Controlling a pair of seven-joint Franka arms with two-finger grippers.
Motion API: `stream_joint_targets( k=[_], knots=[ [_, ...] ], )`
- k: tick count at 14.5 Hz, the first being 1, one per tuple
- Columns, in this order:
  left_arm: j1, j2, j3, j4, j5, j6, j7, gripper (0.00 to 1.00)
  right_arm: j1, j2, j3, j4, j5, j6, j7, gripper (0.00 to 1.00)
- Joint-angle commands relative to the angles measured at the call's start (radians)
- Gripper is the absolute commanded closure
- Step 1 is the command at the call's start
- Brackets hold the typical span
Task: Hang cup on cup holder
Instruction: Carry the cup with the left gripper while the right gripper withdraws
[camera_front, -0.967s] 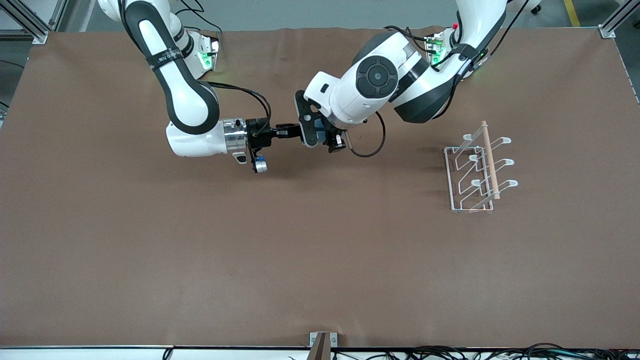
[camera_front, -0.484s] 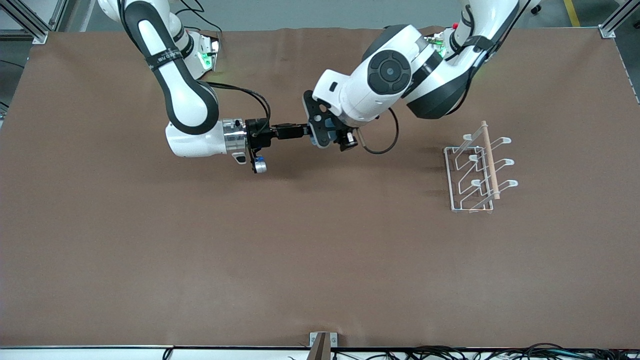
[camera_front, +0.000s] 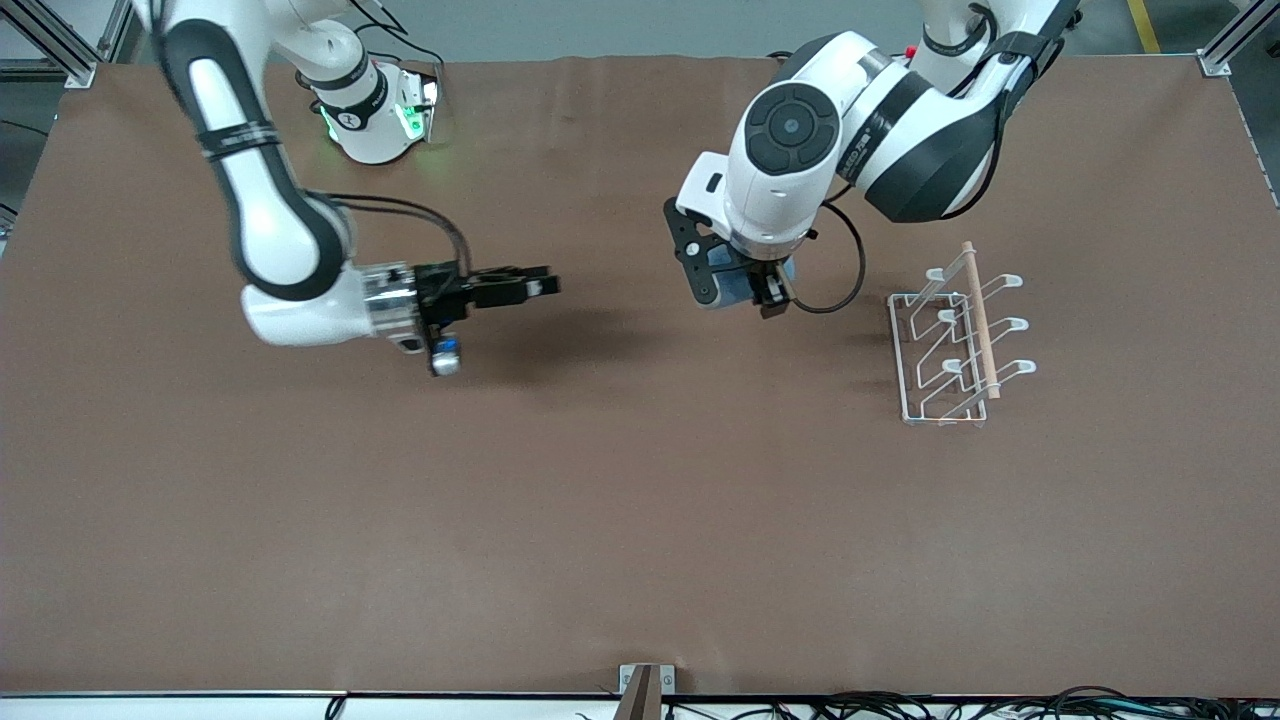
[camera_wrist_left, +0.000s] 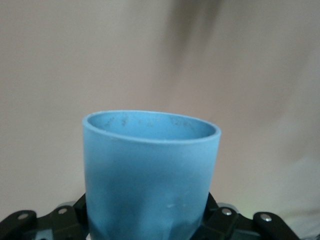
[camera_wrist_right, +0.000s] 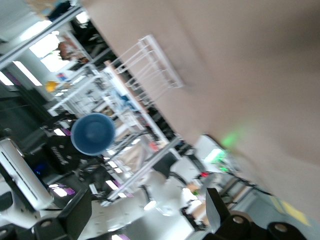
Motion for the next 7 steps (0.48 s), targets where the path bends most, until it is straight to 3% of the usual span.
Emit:
stream_joint_targets(
  k=[1,5,7],
  knots=[
    [-0.016,-0.015,-0.003,-0.015,0.161,-0.127,0.036,1.0,-0.095,-0.03,0.014,0.061,-0.276,-0.018,0.101,0.0],
    [-0.011,-0.012,-0.003,-0.05,0.392,-0.236,0.12,1.0,-0.166,-0.046,0.01,0.185,-0.71,-0.009,0.169,0.0],
    [-0.011,-0.013,-0.003,-0.111,0.509,-0.277,0.129,1.0,-0.178,-0.056,-0.01,0.214,-0.931,0.026,0.169,0.0]
  ],
)
